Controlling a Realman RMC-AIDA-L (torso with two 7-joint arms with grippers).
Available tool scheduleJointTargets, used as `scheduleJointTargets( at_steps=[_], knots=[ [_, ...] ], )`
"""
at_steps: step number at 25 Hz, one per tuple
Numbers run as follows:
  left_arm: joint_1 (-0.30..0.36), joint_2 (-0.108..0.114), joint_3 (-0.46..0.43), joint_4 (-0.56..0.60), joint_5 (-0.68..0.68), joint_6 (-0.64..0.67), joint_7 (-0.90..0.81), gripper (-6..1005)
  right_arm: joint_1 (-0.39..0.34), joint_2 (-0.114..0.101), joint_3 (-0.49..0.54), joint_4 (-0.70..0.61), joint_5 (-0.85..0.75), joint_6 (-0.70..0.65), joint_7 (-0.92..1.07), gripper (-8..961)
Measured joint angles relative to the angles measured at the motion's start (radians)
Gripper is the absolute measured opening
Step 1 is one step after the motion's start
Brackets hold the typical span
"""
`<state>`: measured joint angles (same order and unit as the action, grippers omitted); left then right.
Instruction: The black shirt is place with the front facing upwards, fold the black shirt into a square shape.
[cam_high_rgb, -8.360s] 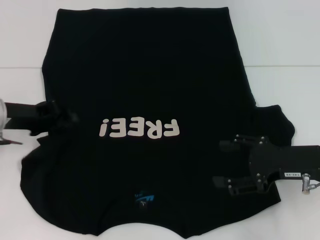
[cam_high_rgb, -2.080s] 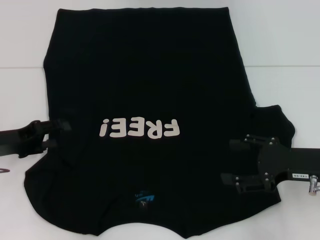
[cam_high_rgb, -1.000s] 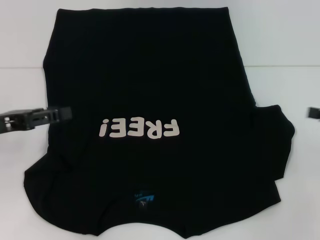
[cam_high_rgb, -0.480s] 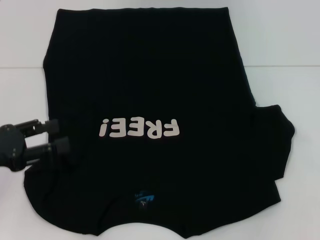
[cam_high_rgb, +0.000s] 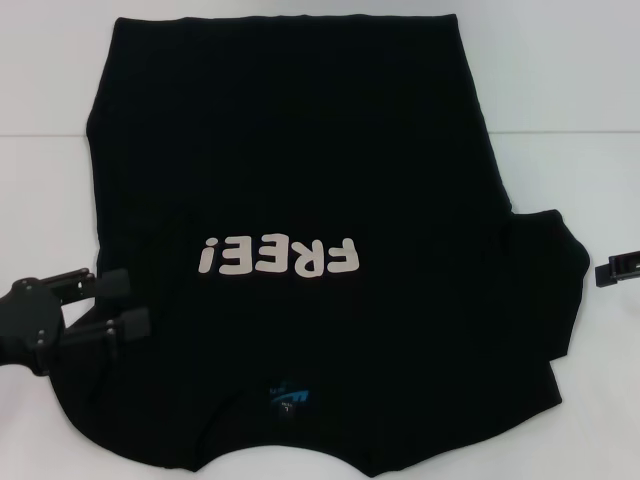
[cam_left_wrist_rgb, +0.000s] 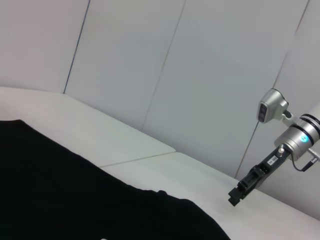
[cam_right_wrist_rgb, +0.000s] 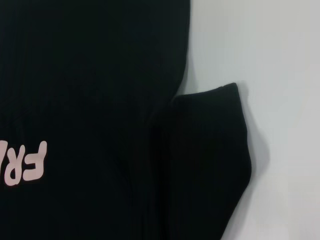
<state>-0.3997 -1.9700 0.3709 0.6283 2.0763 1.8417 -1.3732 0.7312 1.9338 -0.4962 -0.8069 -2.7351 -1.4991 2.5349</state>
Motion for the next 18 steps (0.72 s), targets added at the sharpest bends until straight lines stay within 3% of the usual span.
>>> scheduleJointTargets(
  at_steps=[18],
  knots=[
    [0.005, -0.009, 0.0, 0.001, 0.021, -0.018, 0.001, 735, 0.034, 0.001, -0.006, 0.124, 0.0, 0.085, -0.003, 930]
  ],
)
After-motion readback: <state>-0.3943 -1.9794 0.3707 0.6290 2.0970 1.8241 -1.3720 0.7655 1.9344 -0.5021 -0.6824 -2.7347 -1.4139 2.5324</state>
